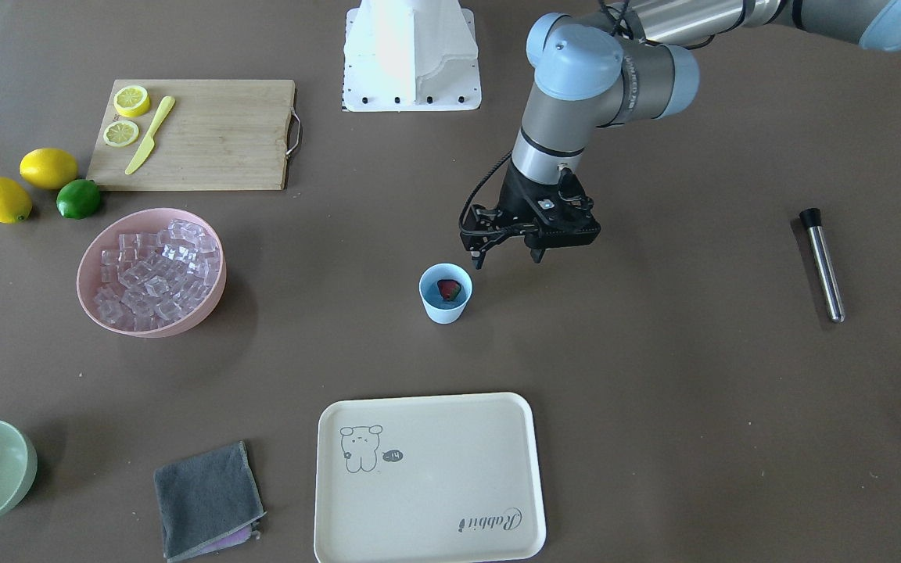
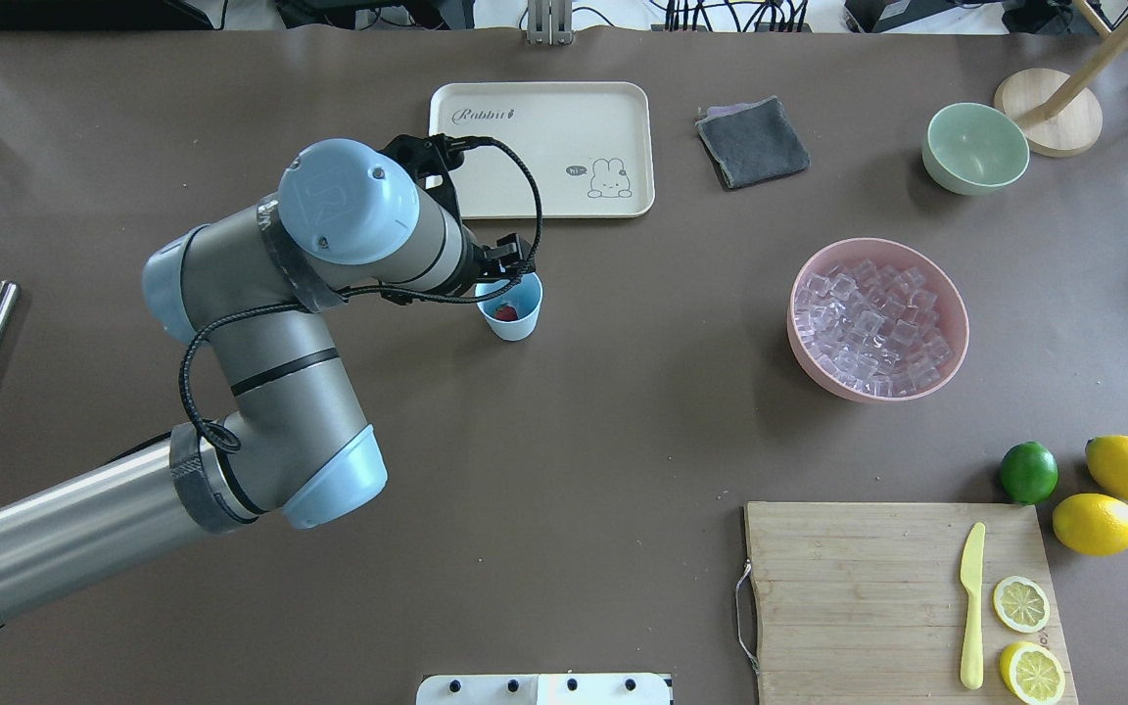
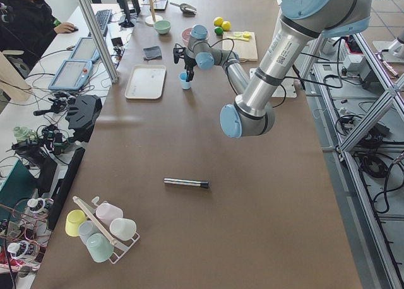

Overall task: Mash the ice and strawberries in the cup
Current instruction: 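Carry the strawberry with the left gripper and drop it into the blue cup, then move the left gripper to the metal pestle rod and grasp it, then lift the metal pestle rod upright with the left gripper, then carry the pestle rod with the left gripper above the blue cup, then lower the pestle rod into the blue cup with the left gripper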

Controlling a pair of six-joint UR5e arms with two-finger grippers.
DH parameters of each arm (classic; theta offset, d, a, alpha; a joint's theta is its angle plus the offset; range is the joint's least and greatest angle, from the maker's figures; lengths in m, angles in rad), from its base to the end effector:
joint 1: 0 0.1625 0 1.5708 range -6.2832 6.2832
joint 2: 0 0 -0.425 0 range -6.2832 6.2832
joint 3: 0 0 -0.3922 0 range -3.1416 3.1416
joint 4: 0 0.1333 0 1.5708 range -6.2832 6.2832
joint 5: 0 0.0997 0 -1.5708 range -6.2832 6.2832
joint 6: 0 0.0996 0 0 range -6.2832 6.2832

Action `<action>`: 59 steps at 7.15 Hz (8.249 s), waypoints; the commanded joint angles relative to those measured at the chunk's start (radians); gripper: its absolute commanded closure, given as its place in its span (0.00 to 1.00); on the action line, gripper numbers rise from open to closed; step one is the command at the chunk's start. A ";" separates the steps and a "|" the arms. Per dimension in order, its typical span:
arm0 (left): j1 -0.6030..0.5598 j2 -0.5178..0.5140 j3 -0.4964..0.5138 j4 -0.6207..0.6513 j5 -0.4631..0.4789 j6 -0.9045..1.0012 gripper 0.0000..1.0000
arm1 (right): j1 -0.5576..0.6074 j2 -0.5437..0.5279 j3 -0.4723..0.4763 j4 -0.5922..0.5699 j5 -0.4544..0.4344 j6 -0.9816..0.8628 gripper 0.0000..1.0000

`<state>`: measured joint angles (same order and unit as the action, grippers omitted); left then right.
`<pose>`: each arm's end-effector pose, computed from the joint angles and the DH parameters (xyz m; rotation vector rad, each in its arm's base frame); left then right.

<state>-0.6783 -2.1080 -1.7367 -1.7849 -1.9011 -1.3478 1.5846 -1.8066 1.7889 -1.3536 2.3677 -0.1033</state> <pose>0.4444 -0.4878 0.2522 0.1199 0.9536 -0.2684 0.0676 -0.4035 0.6312 0.2352 -0.7825 -0.1640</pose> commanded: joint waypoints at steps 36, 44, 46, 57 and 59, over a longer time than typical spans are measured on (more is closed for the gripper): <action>-0.012 0.077 -0.055 -0.465 0.767 0.503 0.73 | 0.025 0.038 -0.045 -0.013 -0.022 0.002 0.00; 0.246 -0.218 0.265 -0.599 1.084 0.366 0.74 | 0.061 0.038 -0.072 -0.036 -0.045 0.001 0.00; 0.252 -0.155 0.266 -0.695 1.085 0.377 0.74 | 0.075 0.023 -0.062 -0.036 -0.035 0.002 0.00; 0.311 -0.168 0.292 -0.680 1.286 0.472 0.74 | 0.118 -0.005 -0.052 -0.035 -0.021 0.002 0.00; 0.356 -0.164 0.293 -0.682 1.324 0.472 0.74 | 0.118 -0.004 -0.052 -0.036 -0.021 0.002 0.00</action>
<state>-0.3474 -2.2743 -1.4471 -2.4654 -0.5993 -0.8726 1.7023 -1.8107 1.7362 -1.3891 2.3461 -0.1012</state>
